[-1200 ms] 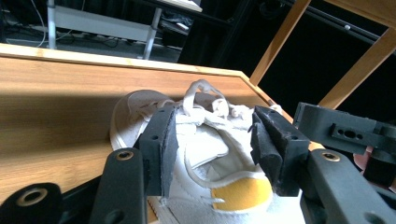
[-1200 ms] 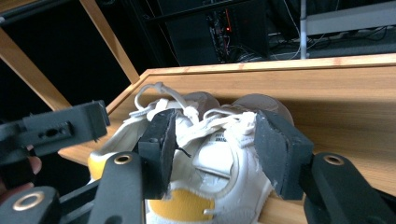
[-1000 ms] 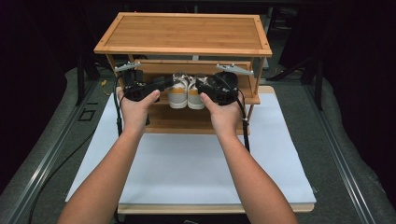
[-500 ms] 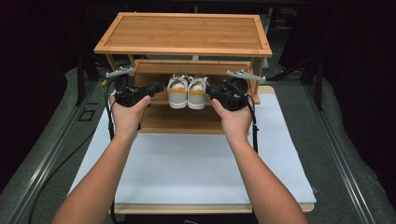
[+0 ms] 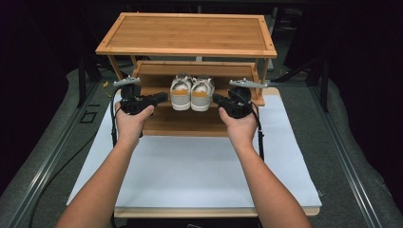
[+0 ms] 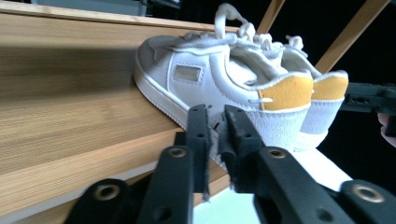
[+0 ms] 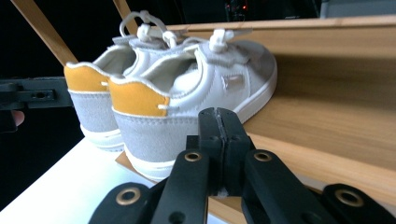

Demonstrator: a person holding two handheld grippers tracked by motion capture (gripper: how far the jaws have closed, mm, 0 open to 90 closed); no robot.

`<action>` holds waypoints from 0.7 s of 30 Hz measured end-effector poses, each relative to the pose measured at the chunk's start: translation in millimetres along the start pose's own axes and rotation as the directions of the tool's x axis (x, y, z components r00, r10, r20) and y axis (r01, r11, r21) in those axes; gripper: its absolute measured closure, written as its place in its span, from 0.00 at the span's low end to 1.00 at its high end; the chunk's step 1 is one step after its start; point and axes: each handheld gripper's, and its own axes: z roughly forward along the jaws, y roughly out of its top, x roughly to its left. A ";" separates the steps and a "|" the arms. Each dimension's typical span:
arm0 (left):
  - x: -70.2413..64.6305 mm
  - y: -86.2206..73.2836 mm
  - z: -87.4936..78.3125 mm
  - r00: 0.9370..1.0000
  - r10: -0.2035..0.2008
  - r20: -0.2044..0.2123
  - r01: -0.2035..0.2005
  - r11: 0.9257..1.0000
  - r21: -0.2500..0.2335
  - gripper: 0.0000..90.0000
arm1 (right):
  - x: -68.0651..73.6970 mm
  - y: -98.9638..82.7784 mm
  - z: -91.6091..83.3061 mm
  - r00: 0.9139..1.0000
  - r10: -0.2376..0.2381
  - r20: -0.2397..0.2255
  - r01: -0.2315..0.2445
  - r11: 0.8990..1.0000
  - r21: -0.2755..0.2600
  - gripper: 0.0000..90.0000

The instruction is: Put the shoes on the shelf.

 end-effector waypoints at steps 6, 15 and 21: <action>3.3 -5.6 5.9 1.000 -0.016 0.011 0.016 1.000 -0.011 0.99 | -3.3 -4.4 5.5 1.000 0.007 -0.017 -0.007 1.000 0.012 1.00; 4.6 -4.6 11.3 1.000 -0.020 0.021 0.020 0.999 -0.029 1.00 | -4.3 -4.7 6.1 0.999 0.015 -0.040 -0.015 1.000 0.009 1.00; 1.5 -2.8 13.7 0.999 -0.034 0.023 0.034 0.999 -0.026 1.00 | -1.3 -4.6 7.4 0.999 0.035 -0.040 -0.035 0.999 0.008 1.00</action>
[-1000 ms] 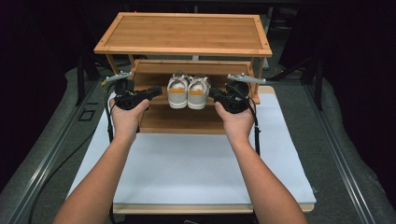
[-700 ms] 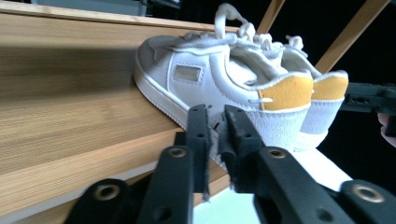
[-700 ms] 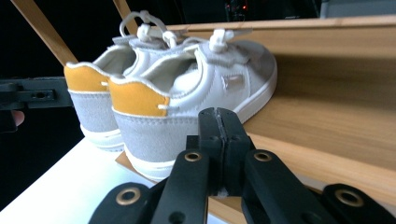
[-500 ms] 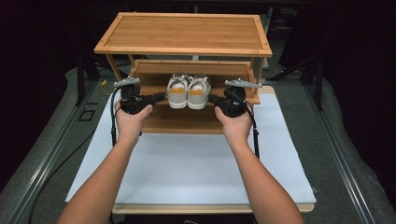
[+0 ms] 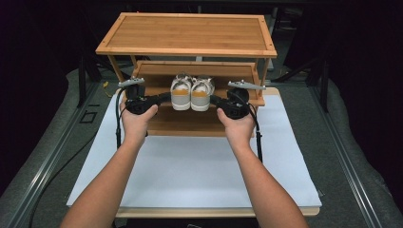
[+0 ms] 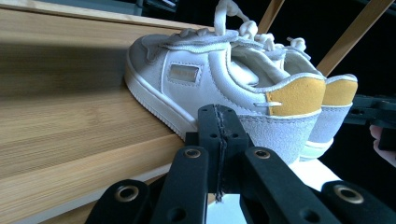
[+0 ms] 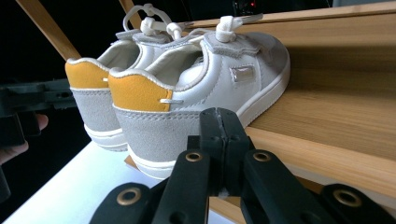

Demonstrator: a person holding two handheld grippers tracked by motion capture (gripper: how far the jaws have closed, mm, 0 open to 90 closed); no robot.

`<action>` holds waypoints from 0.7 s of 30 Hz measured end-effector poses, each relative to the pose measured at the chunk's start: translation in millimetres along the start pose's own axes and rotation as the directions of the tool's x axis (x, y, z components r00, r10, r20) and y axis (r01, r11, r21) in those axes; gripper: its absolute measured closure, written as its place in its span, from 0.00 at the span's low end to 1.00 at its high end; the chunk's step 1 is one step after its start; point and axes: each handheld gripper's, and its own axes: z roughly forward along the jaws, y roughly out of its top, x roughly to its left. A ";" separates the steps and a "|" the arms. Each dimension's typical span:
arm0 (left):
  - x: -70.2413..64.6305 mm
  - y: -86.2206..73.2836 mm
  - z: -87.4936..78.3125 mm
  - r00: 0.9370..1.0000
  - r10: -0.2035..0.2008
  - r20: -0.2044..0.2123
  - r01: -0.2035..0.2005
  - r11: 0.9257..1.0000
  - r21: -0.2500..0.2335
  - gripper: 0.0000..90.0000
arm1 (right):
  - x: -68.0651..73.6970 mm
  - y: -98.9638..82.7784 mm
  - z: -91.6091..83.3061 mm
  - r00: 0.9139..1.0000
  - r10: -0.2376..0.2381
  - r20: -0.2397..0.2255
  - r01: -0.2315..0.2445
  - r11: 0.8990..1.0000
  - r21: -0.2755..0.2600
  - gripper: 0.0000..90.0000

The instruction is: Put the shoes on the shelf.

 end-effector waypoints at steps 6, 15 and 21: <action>1.0 0.7 1.9 1.000 -0.004 -0.006 0.004 1.000 -0.001 1.00 | 1.4 -0.2 1.6 1.000 0.008 0.006 -0.008 1.000 -0.005 1.00; 2.9 5.4 8.1 1.000 -0.003 -0.022 0.003 1.000 0.004 1.00 | 0.6 3.4 6.8 1.000 0.020 0.021 -0.020 1.000 -0.005 1.00; 4.4 6.5 12.2 1.000 -0.011 -0.022 0.011 1.000 0.000 1.00 | -2.2 6.7 10.0 0.999 0.021 0.036 -0.021 1.000 0.000 1.00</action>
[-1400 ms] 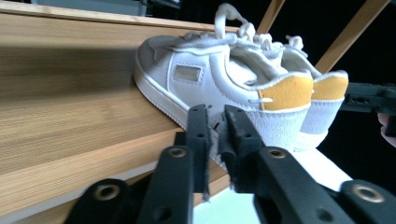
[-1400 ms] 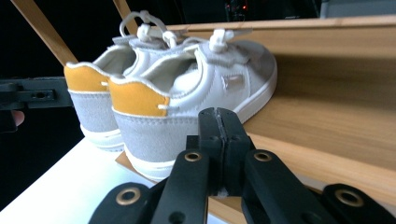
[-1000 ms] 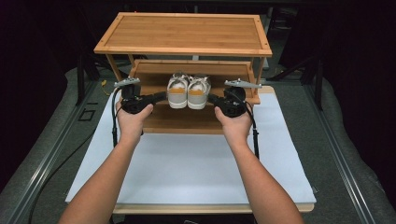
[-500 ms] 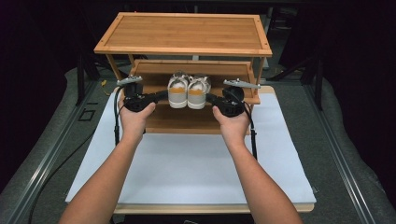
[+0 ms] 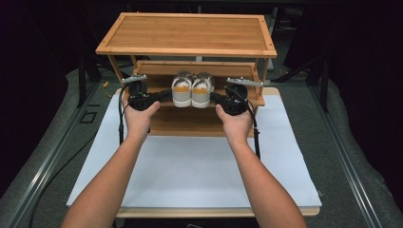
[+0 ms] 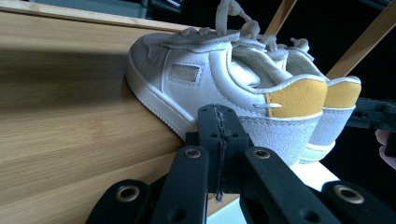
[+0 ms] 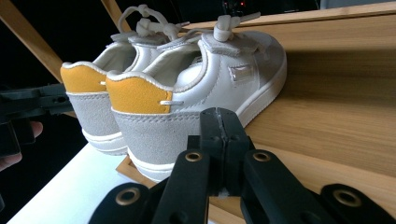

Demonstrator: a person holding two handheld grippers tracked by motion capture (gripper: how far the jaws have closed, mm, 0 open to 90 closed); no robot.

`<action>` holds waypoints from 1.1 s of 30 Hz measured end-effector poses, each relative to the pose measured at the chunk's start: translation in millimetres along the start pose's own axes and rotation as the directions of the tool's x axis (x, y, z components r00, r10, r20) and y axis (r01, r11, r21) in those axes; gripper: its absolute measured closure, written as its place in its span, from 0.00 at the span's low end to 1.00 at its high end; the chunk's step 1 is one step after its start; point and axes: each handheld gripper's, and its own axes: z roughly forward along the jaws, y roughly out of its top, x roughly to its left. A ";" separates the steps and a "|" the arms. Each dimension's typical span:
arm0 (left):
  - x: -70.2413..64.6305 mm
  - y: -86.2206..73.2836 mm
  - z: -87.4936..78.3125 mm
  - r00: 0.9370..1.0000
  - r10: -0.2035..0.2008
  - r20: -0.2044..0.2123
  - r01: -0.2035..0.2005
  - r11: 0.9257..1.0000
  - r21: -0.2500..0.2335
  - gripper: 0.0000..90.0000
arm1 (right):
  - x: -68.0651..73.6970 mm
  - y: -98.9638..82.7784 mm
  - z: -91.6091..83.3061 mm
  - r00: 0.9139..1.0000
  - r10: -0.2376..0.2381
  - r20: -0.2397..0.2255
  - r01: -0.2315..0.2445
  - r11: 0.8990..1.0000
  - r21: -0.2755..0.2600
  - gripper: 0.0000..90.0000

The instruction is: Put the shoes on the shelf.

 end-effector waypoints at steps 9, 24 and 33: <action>-3.0 7.0 7.8 0.999 0.015 -0.047 -0.014 1.000 0.018 1.00 | -0.4 4.8 7.7 0.999 0.002 0.044 -0.001 1.000 -0.012 1.00; 2.0 9.9 18.5 0.998 0.008 -0.066 -0.008 1.000 0.000 1.00 | -5.9 10.5 18.4 0.998 0.026 0.062 -0.025 1.000 -0.018 1.00; 2.1 13.5 25.3 0.996 0.004 -0.090 -0.004 1.000 0.002 1.00 | -7.0 12.8 24.2 0.995 0.025 0.093 -0.022 0.999 -0.028 1.00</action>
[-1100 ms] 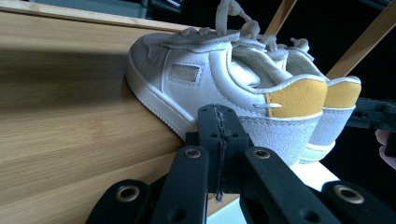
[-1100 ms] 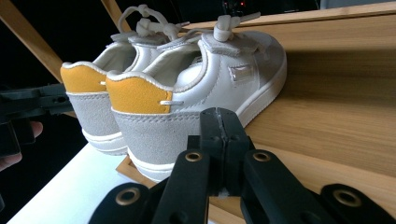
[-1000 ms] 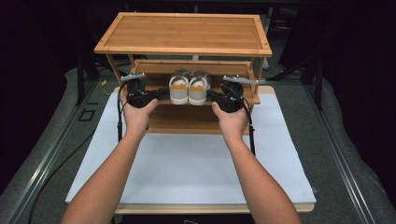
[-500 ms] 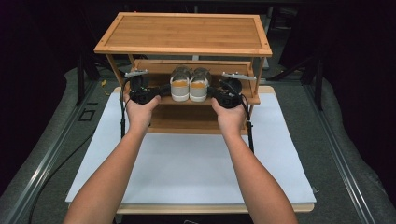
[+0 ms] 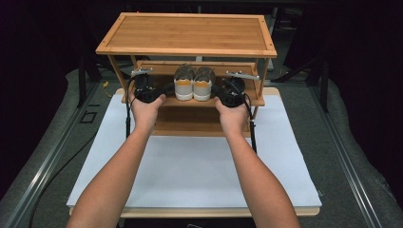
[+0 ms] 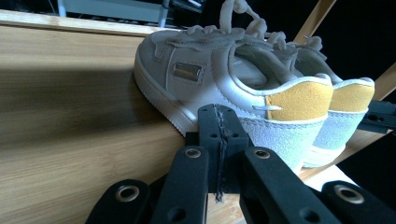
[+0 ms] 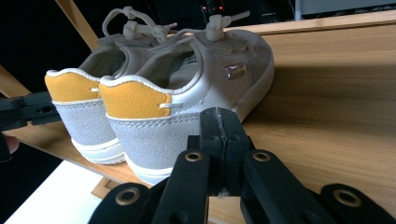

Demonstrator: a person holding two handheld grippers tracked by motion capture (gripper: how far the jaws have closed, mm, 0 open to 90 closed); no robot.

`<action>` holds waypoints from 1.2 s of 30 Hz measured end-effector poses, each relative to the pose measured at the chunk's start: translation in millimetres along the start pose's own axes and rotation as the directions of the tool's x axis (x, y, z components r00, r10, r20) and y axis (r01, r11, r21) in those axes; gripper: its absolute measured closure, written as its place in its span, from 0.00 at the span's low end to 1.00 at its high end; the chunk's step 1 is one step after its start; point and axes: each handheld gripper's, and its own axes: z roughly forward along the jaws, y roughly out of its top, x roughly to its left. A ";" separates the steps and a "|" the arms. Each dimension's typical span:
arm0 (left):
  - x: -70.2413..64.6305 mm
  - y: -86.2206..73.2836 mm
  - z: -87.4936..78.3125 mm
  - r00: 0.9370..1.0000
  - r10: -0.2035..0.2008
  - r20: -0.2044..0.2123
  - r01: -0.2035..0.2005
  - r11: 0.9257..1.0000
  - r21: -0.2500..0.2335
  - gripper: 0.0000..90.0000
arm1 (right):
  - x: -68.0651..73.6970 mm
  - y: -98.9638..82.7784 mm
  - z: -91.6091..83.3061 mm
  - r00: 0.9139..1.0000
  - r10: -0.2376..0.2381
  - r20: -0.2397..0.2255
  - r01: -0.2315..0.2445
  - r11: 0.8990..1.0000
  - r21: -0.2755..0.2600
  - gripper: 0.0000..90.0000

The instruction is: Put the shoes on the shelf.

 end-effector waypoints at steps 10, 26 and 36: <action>0.1 4.6 7.3 1.000 0.001 -0.027 -0.001 1.000 0.011 1.00 | -0.7 4.1 7.5 0.999 -0.006 0.033 0.006 1.000 0.004 1.00; 1.2 5.3 13.4 0.998 0.009 -0.059 -0.008 1.000 0.010 1.00 | -1.9 4.9 14.4 0.999 0.025 0.038 -0.025 1.000 0.000 1.00; 6.3 6.6 10.2 0.999 0.000 -0.038 0.002 0.999 0.043 0.96 | 1.0 4.0 10.0 0.997 -0.038 0.065 0.038 0.999 0.000 0.95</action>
